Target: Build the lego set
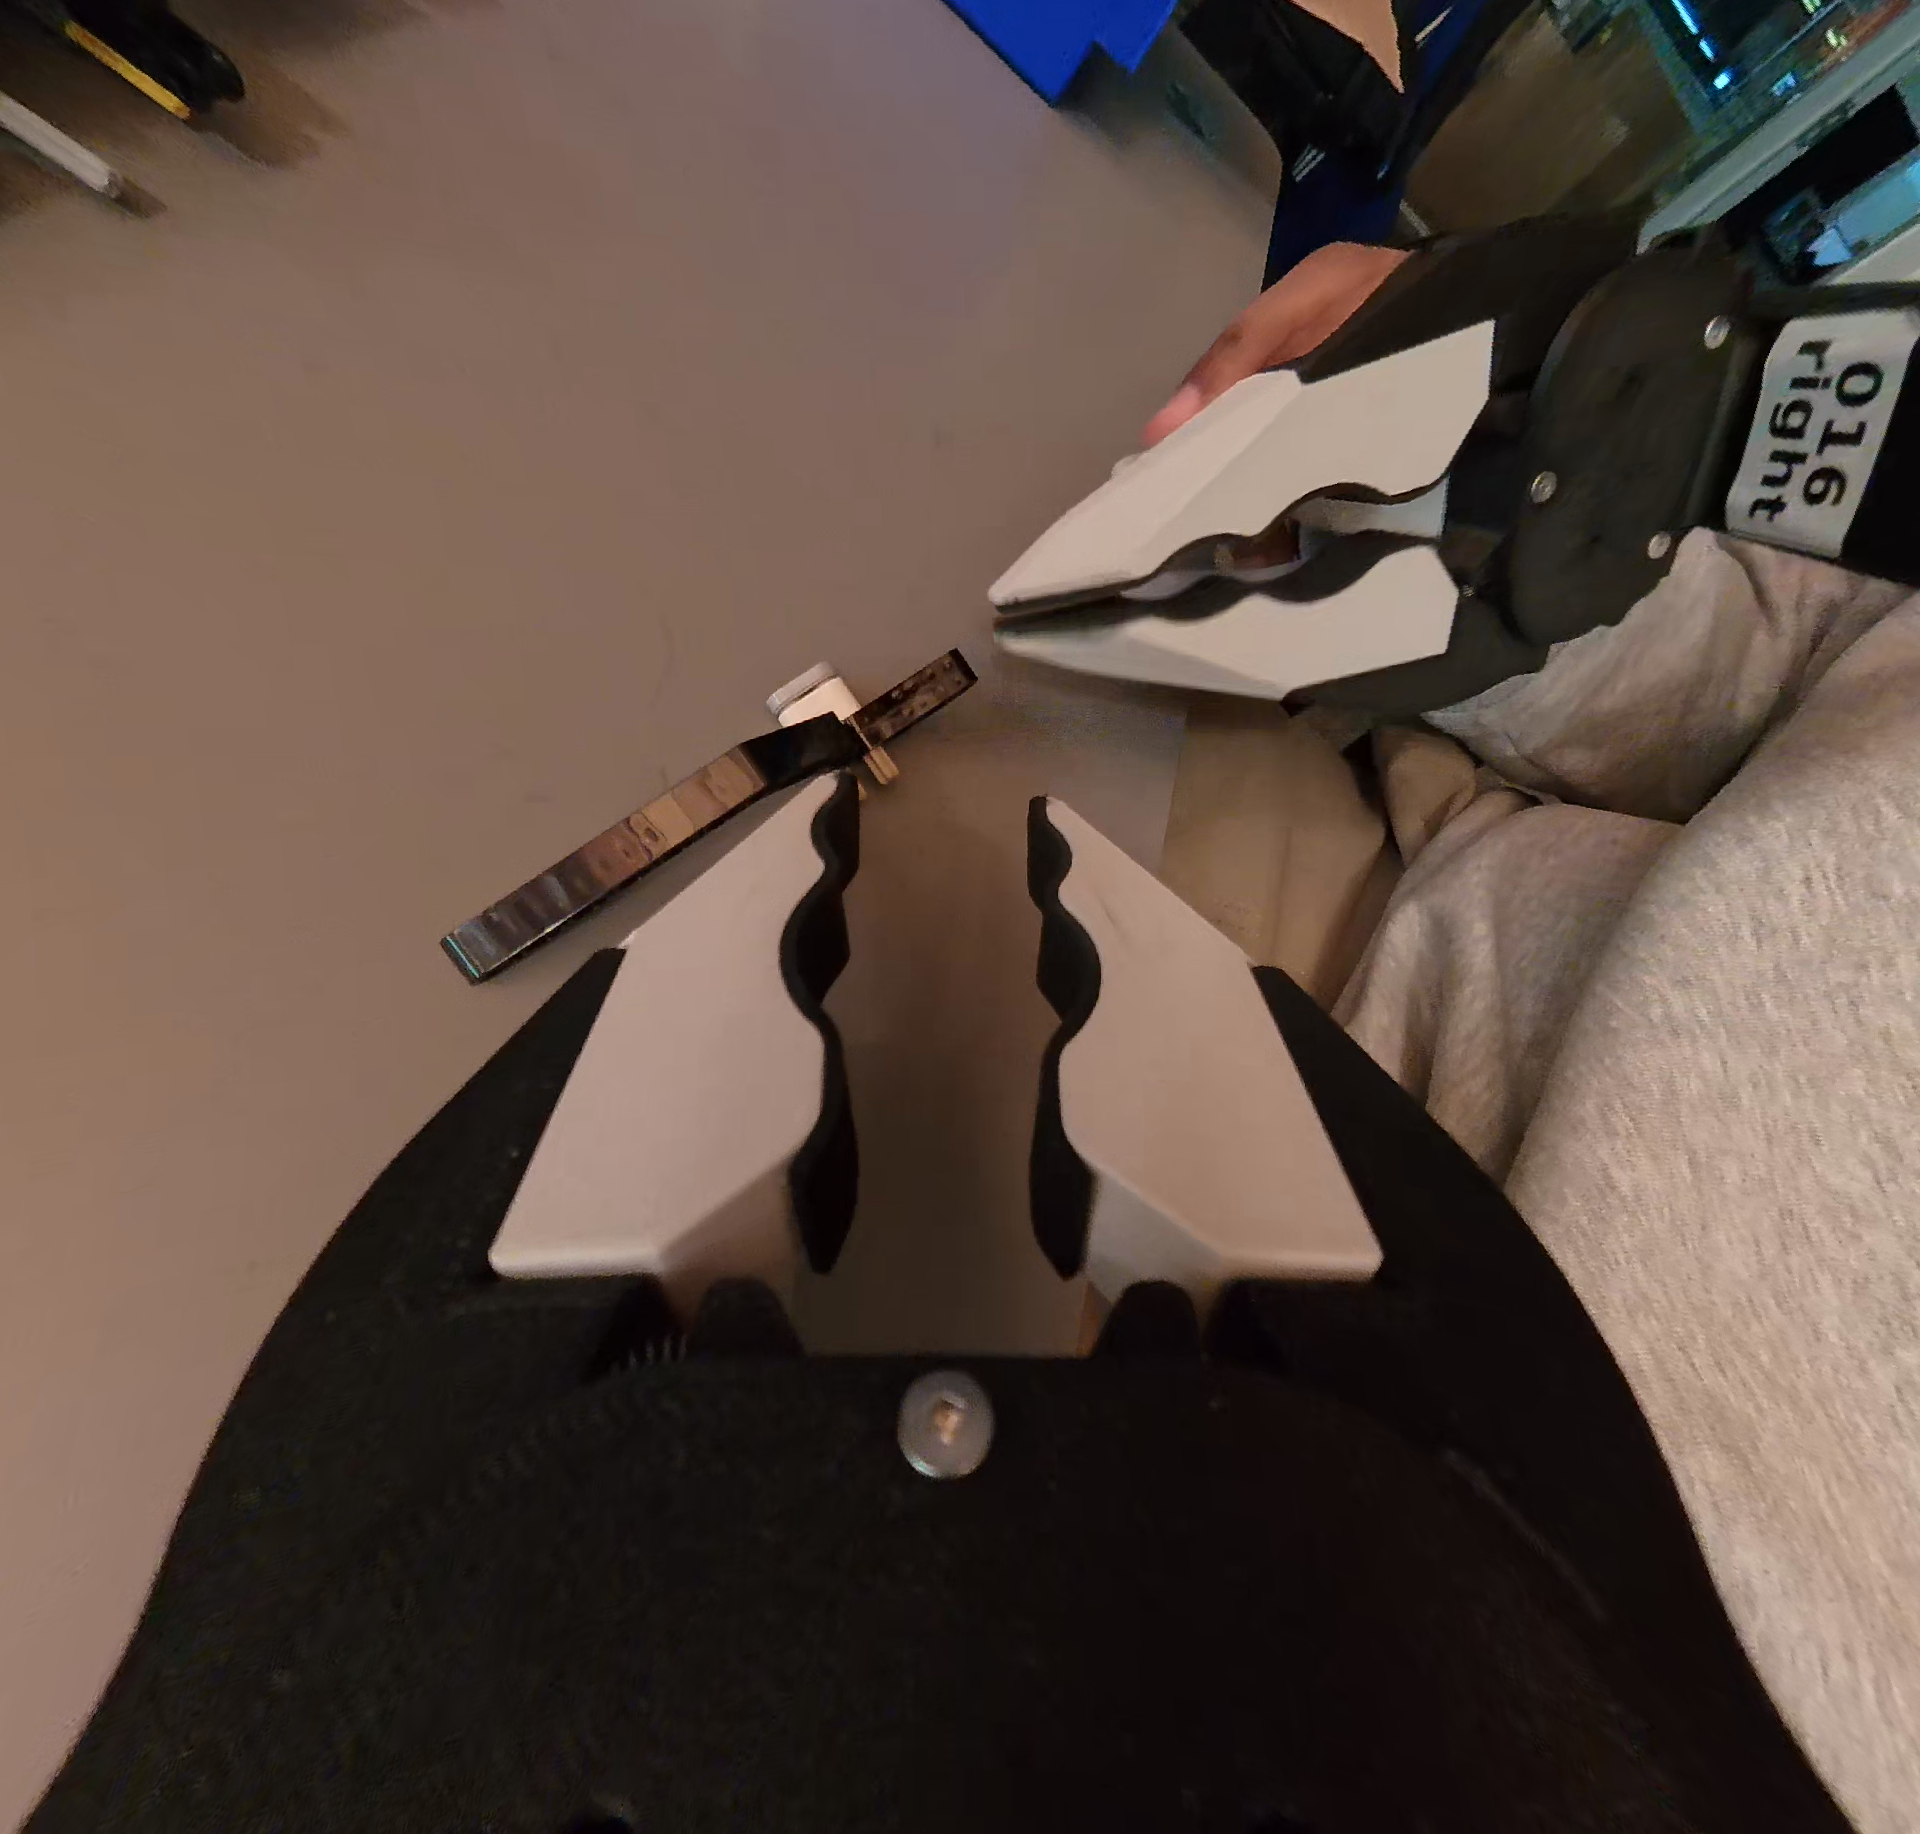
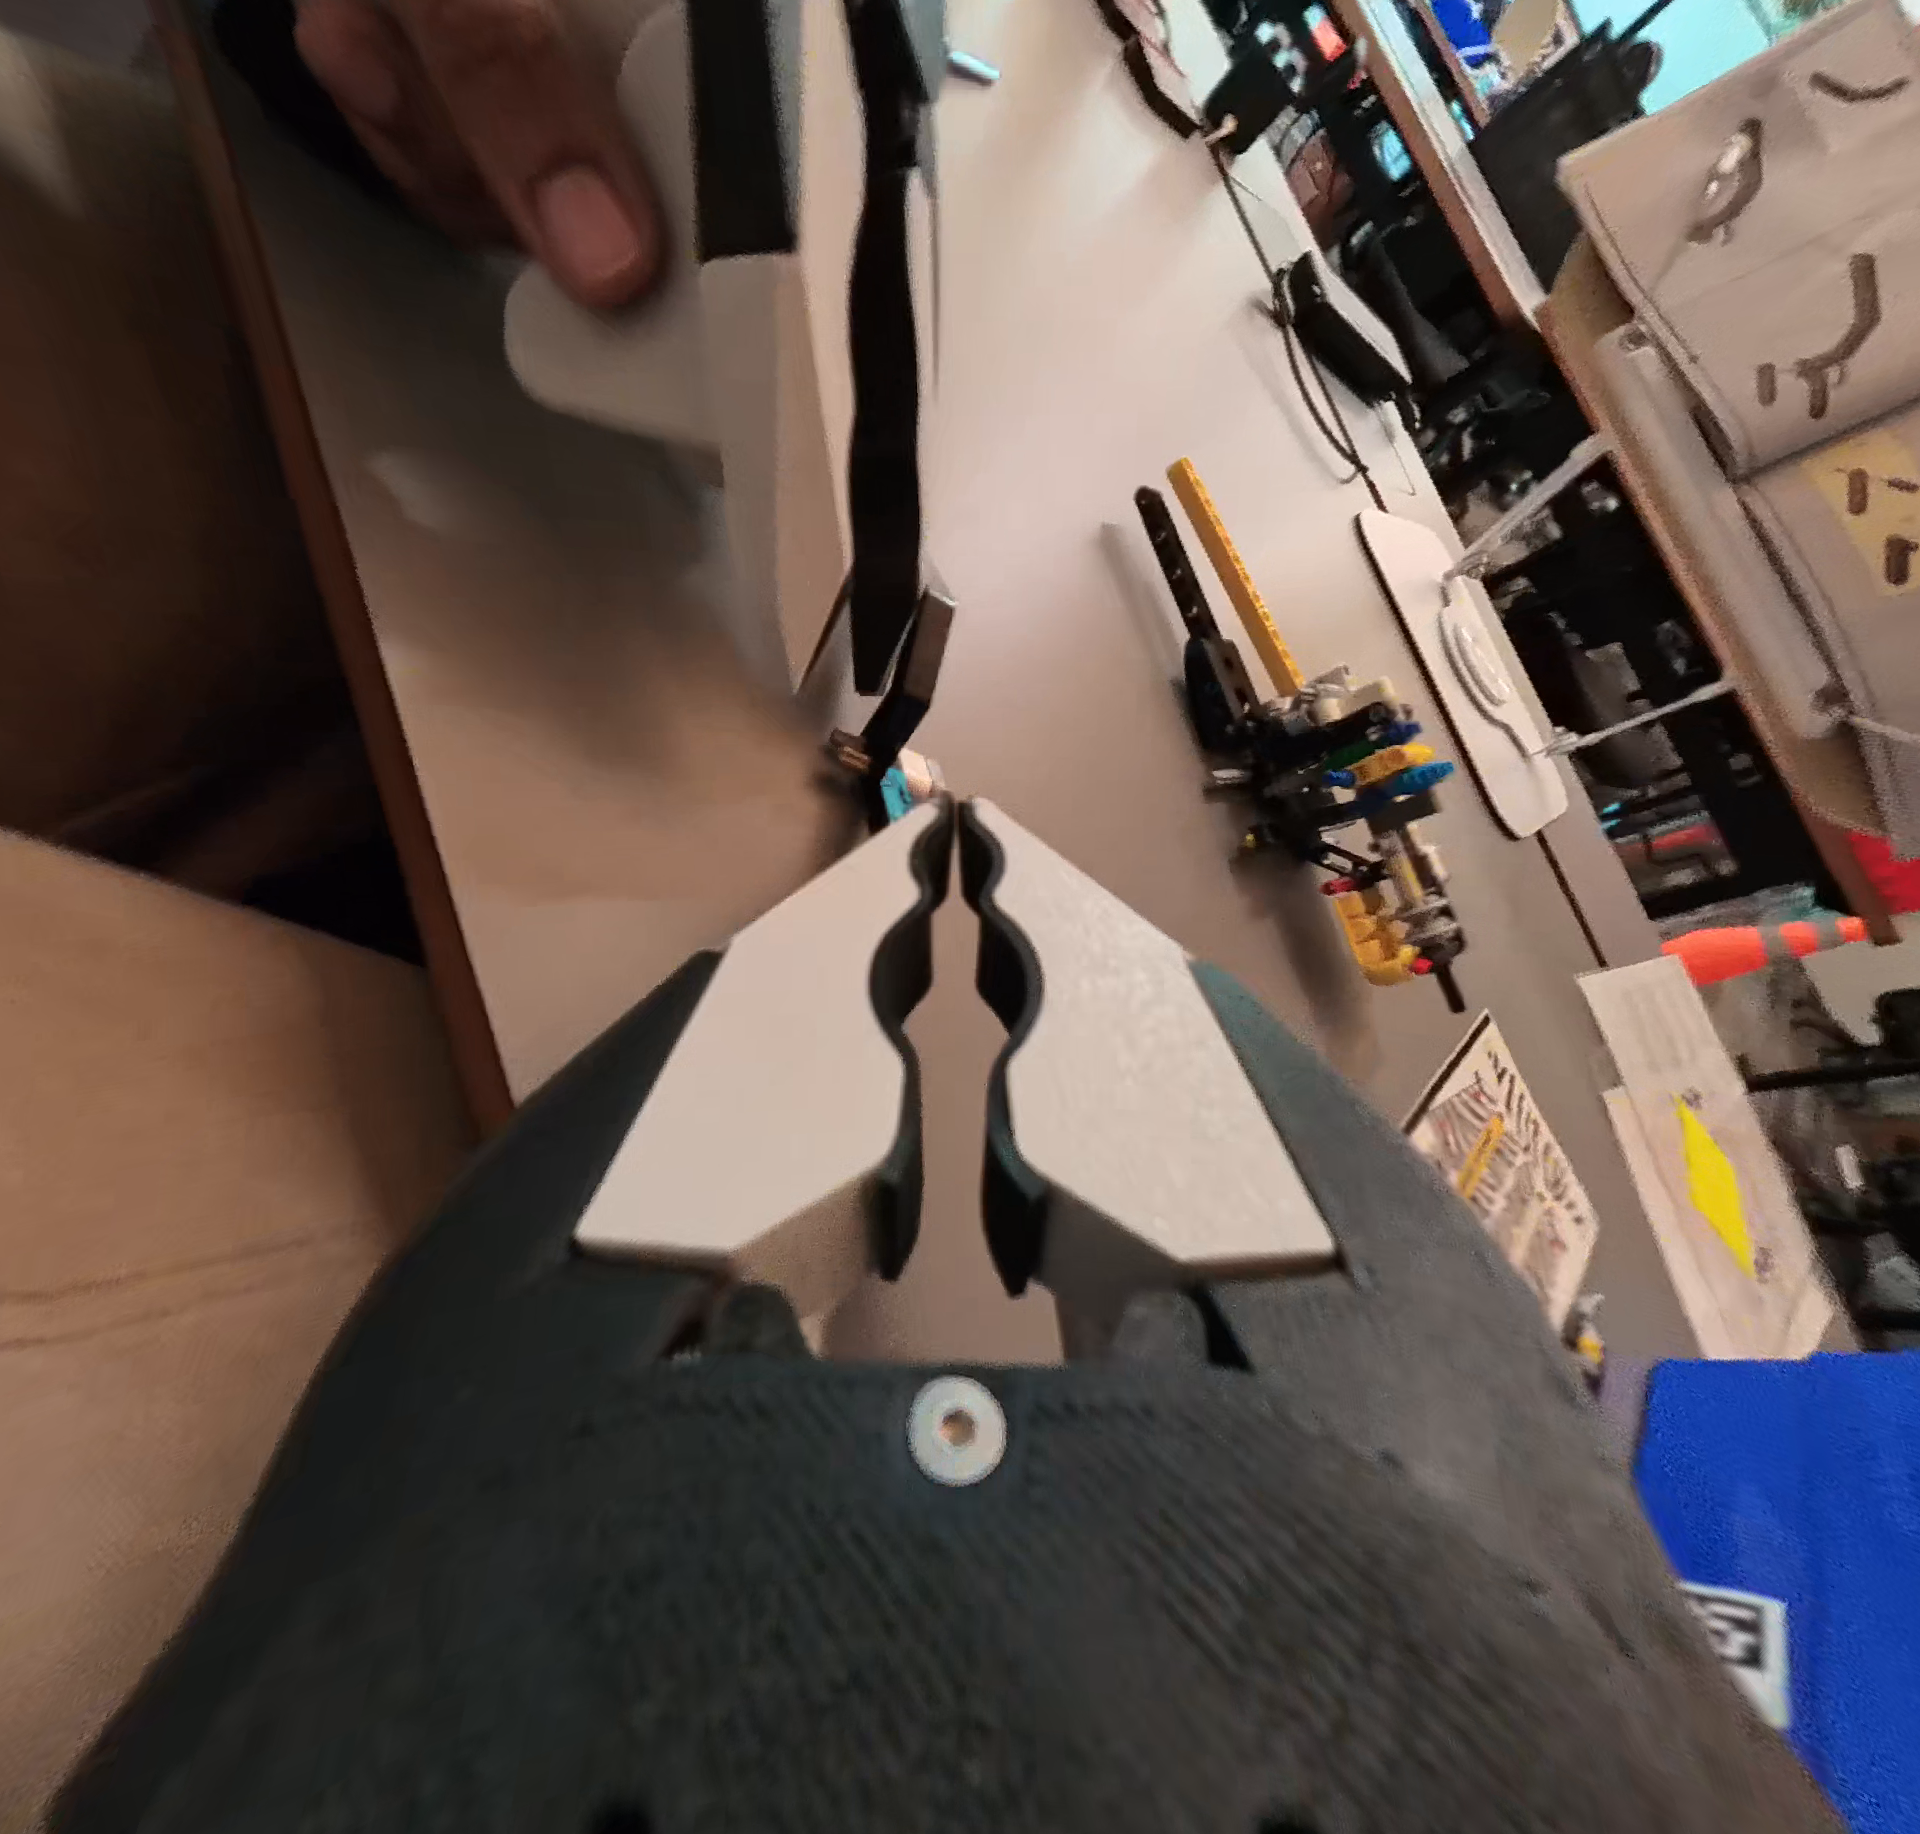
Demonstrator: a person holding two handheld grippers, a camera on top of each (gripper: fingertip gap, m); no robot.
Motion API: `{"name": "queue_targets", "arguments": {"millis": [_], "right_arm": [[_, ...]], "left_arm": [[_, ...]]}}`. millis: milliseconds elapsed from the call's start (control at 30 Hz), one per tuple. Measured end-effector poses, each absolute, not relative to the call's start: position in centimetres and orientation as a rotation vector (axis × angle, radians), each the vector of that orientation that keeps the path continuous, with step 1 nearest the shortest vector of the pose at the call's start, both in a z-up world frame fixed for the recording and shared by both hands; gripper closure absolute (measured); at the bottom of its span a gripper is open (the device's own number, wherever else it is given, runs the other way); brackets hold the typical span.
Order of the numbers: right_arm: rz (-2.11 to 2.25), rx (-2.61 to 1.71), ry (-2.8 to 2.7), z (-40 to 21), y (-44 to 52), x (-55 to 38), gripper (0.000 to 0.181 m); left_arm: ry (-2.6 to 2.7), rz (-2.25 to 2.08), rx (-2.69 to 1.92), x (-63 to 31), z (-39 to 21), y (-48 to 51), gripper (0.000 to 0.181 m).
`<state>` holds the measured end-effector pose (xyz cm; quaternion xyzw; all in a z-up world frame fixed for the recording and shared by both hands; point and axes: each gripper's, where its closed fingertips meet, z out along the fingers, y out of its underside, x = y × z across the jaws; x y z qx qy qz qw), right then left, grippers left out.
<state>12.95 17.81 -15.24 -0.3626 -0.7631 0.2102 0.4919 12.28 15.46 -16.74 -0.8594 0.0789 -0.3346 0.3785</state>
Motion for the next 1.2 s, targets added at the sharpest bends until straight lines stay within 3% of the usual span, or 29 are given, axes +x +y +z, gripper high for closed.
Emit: {"name": "queue_targets", "arguments": {"millis": [33,300,1200], "right_arm": [[0.537,-0.918,-1.838,-15.1,17.8,12.8,0.181],[0.67,-1.302,-1.9,-17.8,17.9,12.2,0.181],[0.586,-1.233,-1.888,-17.9,19.4,12.6,0.181]], "left_arm": [[0.202,-0.855,-2.196,12.3,-16.7,15.5,0.15],[0.206,-0.846,-2.199,12.3,-16.8,15.4,0.15],[0.204,-0.901,-2.182,12.6,-16.5,15.1,0.15]]}}
